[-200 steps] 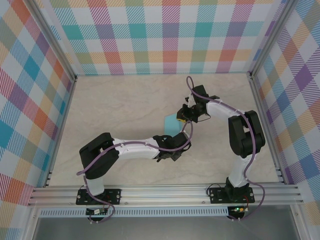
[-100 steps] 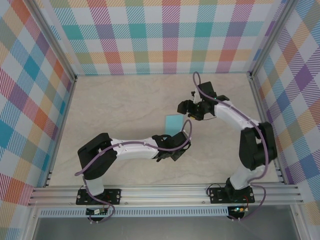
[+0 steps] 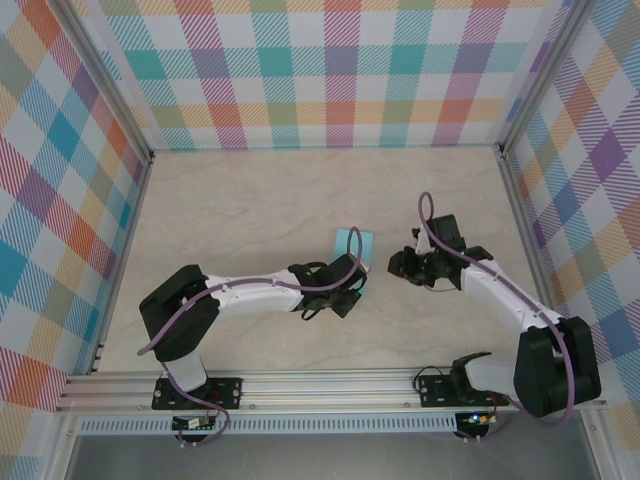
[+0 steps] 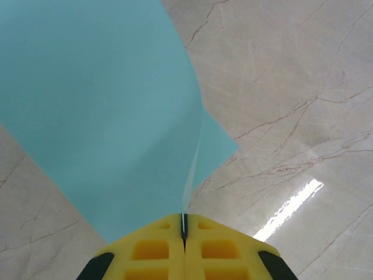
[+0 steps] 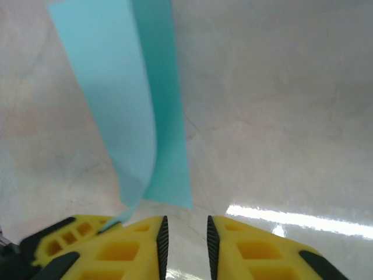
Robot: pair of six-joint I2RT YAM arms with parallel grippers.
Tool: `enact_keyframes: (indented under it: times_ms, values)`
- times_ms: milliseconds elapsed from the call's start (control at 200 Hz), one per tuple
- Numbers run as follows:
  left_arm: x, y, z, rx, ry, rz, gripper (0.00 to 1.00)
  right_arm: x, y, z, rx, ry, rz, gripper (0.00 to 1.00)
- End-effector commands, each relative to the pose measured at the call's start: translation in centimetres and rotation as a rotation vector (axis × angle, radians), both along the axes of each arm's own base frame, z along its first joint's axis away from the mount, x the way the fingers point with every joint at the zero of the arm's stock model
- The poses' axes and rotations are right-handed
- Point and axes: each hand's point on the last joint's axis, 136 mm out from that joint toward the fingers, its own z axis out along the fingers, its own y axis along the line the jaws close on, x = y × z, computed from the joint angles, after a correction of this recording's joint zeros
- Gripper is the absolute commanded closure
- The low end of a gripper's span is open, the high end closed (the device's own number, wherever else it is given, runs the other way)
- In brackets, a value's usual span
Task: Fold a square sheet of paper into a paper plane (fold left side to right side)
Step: Fold the triangle a second time at the center of the table.
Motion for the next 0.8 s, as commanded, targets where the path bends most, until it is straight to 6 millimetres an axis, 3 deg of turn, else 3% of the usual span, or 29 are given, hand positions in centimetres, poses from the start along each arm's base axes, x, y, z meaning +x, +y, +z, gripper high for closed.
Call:
enact_keyframes:
  times_ms: [0,220,510,795]
  values:
    - [0.1,-0.3,1.2,-0.082,0.017,0.031,1.0,-0.2,2.3,0.1,0.126,-0.025,0.026,0.81]
    - [1.0,0.0,1.4,-0.103,0.031,0.076,1.0,-0.4,4.9,-2.5,0.12,0.002,0.058,0.96]
    - [2.3,0.9,1.6,-0.083,0.038,0.106,1.0,-0.3,7.3,-5.1,0.083,0.046,0.089,0.99]
    - [3.0,1.4,1.1,-0.048,0.058,0.101,1.0,-1.4,6.3,-7.9,-0.016,0.12,0.07,0.98]
